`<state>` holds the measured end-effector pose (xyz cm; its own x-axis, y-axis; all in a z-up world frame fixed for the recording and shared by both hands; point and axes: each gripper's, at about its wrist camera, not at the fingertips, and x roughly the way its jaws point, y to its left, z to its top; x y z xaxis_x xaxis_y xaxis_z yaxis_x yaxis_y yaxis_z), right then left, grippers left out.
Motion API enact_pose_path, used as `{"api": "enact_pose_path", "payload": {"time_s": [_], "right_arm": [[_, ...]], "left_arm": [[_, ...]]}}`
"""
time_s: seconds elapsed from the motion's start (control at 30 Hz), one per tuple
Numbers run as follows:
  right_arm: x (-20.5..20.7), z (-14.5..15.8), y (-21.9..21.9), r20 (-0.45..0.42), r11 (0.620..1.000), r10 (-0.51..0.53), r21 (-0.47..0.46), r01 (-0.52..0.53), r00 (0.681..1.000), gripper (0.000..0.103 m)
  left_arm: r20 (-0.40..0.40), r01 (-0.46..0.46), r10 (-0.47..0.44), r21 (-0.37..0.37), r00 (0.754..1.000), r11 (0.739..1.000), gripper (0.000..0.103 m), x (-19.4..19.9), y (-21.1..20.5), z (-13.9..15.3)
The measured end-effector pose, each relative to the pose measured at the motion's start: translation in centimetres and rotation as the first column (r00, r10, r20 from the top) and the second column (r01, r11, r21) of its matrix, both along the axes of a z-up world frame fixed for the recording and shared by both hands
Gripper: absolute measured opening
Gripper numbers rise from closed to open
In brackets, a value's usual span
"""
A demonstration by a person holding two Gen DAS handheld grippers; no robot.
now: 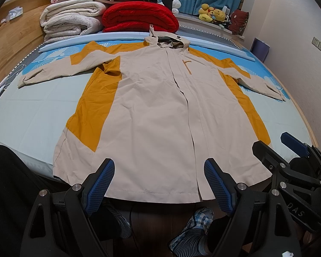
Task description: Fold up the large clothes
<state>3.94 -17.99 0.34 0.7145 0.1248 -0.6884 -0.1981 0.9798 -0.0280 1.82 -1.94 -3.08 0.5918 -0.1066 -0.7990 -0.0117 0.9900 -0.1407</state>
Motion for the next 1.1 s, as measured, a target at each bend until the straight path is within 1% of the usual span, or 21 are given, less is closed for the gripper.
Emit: {"api": "enact_pose_path", "payload": {"time_s": [0.03, 0.07, 0.1, 0.17, 0.23, 0.3, 0.37, 0.4, 0.43, 0.47, 0.5, 0.53, 0.57, 0.63, 0.7, 0.73, 0.77, 0.9, 0.97, 1.03, 1.1], "right_arm": [[0.0, 0.0, 0.0, 0.000, 1.000, 0.000, 0.000, 0.000, 1.000, 0.082], [0.0, 0.0, -0.1, 0.000, 1.000, 0.000, -0.002, 0.000, 1.000, 0.082], [0.0, 0.1, 0.0, 0.002, 1.000, -0.002, 0.004, 0.002, 1.000, 0.082], [0.0, 0.2, -0.1, 0.007, 1.000, -0.007, 0.010, 0.007, 1.000, 0.082], [-0.1, 0.5, -0.4, 0.006, 1.000, -0.020, 0.018, 0.020, 1.000, 0.082], [-0.3, 1.0, -0.8, 0.028, 0.999, -0.037, 0.018, 0.037, 0.999, 0.081], [-0.6, 1.9, -1.3, 0.063, 0.998, -0.064, 0.002, 0.064, 0.996, 0.078], [-0.7, 2.4, -1.5, 0.078, 0.998, -0.070, 0.001, 0.070, 0.994, 0.076], [-0.9, 3.0, -1.7, 0.095, 0.997, -0.074, 0.000, 0.075, 0.993, 0.074], [-0.8, 3.8, -2.1, 0.106, 0.996, -0.082, 0.027, 0.080, 0.991, 0.072], [-0.7, 4.5, -2.4, 0.112, 0.996, -0.092, 0.032, 0.089, 0.989, 0.067], [-0.5, 5.2, -2.6, 0.111, 0.995, -0.098, 0.042, 0.093, 0.989, 0.058], [-0.2, 5.9, -2.9, 0.119, 0.994, -0.101, 0.063, 0.094, 0.988, 0.054], [0.4, 7.5, -3.2, 0.148, 0.993, -0.106, 0.071, 0.096, 0.983, 0.036], [1.6, 9.1, -3.4, 0.179, 0.991, -0.118, 0.083, 0.105, 0.977, 0.032], [2.1, 9.7, -3.5, 0.189, 0.991, -0.125, 0.079, 0.112, 0.974, 0.032], [3.3, 10.2, -3.6, 0.179, 0.988, -0.139, 0.094, 0.123, 0.974, 0.032], [7.8, 11.6, -3.5, 0.138, 0.979, -0.170, 0.134, 0.152, 0.976, 0.034], [9.9, 12.1, -3.3, 0.137, 0.981, -0.157, 0.136, 0.139, 0.978, 0.038], [12.3, 12.2, -2.8, 0.136, 0.985, -0.135, 0.122, 0.119, 0.982, 0.052], [14.6, 11.9, -2.2, 0.129, 0.989, -0.113, 0.106, 0.099, 0.985, 0.056]], "left_arm": [[-0.004, 0.001, -0.001, -0.002, 1.000, 1.000, 0.082, 0.0, 0.0, 0.0], [-0.005, 0.004, -0.004, -0.007, 1.000, 1.000, 0.077, 0.0, 0.0, 0.0], [-0.002, 0.010, -0.010, -0.013, 1.000, 1.000, 0.074, 0.0, 0.0, 0.3], [0.009, 0.005, -0.005, -0.007, 1.000, 1.000, 0.073, -0.2, -0.3, 1.2], [0.027, 0.007, -0.006, -0.022, 1.000, 1.000, 0.071, -0.3, -0.5, 2.3], [0.063, 0.019, -0.018, -0.008, 0.998, 1.000, 0.069, -0.5, -1.0, 3.4], [0.085, 0.031, -0.030, -0.009, 0.996, 0.999, 0.058, -0.4, -1.3, 4.3], [0.097, 0.038, -0.036, -0.019, 0.995, 0.999, 0.054, -0.3, -1.4, 4.7], [0.111, 0.042, -0.039, -0.023, 0.993, 0.999, 0.047, -0.2, -1.1, 5.2], [0.126, 0.047, -0.044, -0.021, 0.991, 0.999, 0.035, -0.1, -1.0, 5.5], [0.143, 0.048, -0.046, -0.013, 0.989, 0.999, 0.029, 0.1, -0.8, 6.0], [0.151, 0.046, -0.044, -0.009, 0.988, 0.999, 0.021, 0.3, -0.4, 6.2], [0.156, 0.040, -0.038, -0.008, 0.987, 0.999, 0.017, 0.7, 0.1, 6.6], [0.155, 0.014, -0.009, -0.032, 0.988, 0.999, 0.013, 1.9, 1.6, 7.5], [0.181, -0.006, 0.014, -0.046, 0.983, 0.999, 0.013, 3.5, 2.9, 8.6], [0.194, -0.014, 0.022, -0.042, 0.981, 0.999, 0.013, 4.0, 3.5, 9.1], [0.206, -0.025, 0.032, -0.036, 0.978, 0.999, 0.013, 5.0, 4.1, 9.5], [0.223, -0.067, 0.080, -0.064, 0.972, 0.996, 0.013, 9.7, 6.2, 10.6], [0.233, -0.095, 0.104, -0.050, 0.967, 0.994, 0.013, 12.5, 7.2, 11.1], [0.246, -0.108, 0.113, -0.034, 0.963, 0.994, 0.013, 14.9, 8.3, 11.4], [0.255, -0.132, 0.135, -0.029, 0.957, 0.991, 0.013, 18.3, 10.1, 11.1]]}}
